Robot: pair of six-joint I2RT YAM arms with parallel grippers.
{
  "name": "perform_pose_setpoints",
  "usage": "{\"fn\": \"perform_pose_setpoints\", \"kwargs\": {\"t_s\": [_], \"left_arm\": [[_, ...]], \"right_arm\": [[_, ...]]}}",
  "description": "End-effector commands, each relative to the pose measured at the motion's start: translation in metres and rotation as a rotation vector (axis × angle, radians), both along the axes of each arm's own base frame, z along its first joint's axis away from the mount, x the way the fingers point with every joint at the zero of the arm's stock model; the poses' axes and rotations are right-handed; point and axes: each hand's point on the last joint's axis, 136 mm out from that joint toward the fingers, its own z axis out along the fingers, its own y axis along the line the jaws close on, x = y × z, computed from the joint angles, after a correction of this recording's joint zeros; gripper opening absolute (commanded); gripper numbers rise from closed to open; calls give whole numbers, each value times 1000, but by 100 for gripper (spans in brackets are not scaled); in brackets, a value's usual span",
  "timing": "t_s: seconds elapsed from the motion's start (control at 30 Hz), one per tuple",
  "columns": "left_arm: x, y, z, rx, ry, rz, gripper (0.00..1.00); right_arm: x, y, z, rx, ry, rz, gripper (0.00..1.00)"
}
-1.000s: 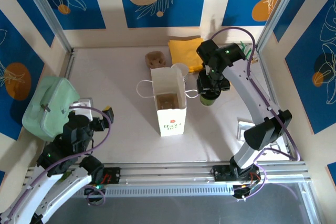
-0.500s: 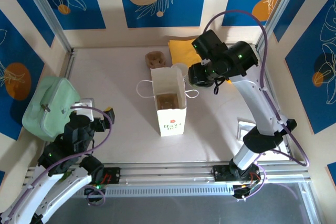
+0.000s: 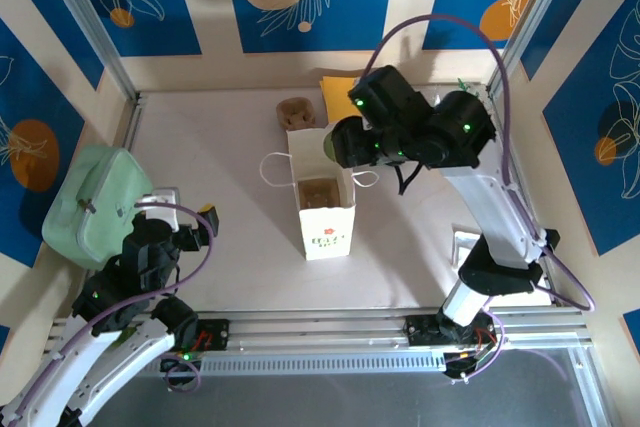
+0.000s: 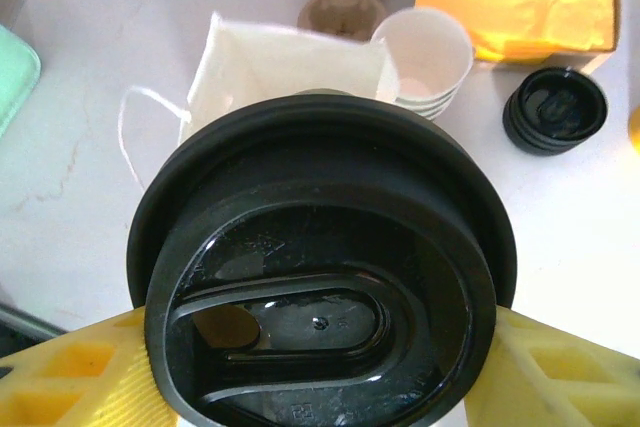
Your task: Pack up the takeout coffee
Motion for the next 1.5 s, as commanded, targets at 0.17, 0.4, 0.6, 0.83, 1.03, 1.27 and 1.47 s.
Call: {"fn": "perform_pose_setpoints", "kwargs": {"t_s": [0.17, 0.4, 0.6, 0.83, 1.03, 1.27, 1.47], "left_arm": [[1, -15, -5, -23, 3, -73, 99], [13, -48, -14, -51, 42, -191, 99], [31, -95, -32, -120, 99, -326, 96], [35, -129, -47, -221, 124, -397, 91], [30, -149, -59, -251, 141, -450, 90], [24, -180, -57, -250, 102, -527, 89], [17, -204, -52, -209, 59, -617, 89]], "right_arm": [[-25, 2, -64, -160, 265, -35, 61], [-27, 25, -84, -191, 330, -1, 61], [-28, 32, -100, -223, 382, 12, 62], [-30, 40, -109, -227, 423, 33, 62], [-28, 44, -118, -247, 448, 35, 62], [-26, 44, -129, -252, 501, 22, 62], [-24, 40, -131, -251, 515, 9, 61]]}}
